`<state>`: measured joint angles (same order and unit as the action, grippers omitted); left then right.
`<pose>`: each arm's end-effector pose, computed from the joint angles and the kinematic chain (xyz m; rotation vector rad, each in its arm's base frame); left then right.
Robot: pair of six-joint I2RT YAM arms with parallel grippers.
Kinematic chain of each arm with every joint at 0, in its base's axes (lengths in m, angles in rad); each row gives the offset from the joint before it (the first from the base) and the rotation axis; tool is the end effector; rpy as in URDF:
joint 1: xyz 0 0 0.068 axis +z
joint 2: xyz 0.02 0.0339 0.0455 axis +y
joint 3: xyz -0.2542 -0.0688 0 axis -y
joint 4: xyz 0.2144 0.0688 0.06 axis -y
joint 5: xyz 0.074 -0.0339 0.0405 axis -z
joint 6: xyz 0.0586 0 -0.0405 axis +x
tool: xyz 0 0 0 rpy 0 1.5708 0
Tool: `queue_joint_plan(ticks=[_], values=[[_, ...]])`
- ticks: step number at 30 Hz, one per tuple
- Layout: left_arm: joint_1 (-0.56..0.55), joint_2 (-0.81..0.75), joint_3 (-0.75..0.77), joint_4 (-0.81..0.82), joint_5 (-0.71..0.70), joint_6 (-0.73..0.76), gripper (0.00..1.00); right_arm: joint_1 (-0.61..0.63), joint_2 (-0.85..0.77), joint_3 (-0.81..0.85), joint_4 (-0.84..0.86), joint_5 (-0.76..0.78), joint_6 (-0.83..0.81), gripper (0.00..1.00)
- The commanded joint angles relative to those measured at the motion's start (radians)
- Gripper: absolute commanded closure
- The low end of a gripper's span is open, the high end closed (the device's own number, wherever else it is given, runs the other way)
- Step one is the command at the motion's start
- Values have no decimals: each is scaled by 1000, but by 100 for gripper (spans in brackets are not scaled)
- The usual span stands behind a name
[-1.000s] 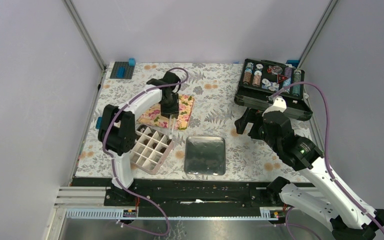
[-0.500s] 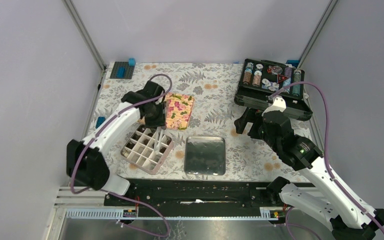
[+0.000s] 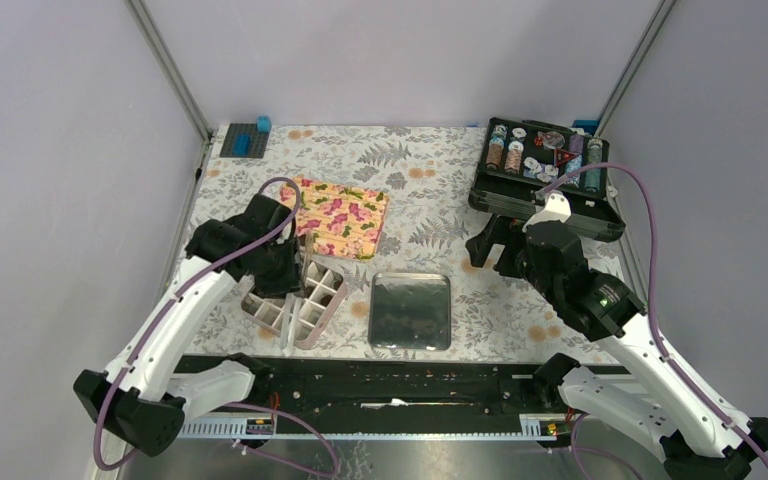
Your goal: Pack the chocolate
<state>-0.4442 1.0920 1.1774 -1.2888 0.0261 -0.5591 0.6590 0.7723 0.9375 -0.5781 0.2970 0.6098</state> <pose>0.1429 -0.0697 0.2935 -0.1550 2.8139 -0.2840 0.1359 0.0836 0.3331 0.1459 1.9982 0.5323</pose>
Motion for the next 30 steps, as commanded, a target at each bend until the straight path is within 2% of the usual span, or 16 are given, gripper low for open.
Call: queue_joint_plan(ticks=[1, 4, 8, 14, 20, 30], values=[[-4, -55, -5, -119, 52, -68, 94, -1, -5, -17, 62, -15, 17, 1], [-4, -82, -6, -167, 58, -88, 94, -2, -4, -29, 75, -26, 21, 1], [-5, -125, -63, -170, 145, -110, 94, -2, -10, -37, 94, -36, 35, 1], [-7, -132, -79, -169, 124, -113, 95, -1, -25, -33, 88, -24, 32, 1], [-7, -147, -81, -170, 63, -191, 95, -2, -32, -39, 81, -16, 30, 1], [-7, -249, -143, -170, 84, -407, 95, -2, -25, -40, 92, -22, 19, 1]])
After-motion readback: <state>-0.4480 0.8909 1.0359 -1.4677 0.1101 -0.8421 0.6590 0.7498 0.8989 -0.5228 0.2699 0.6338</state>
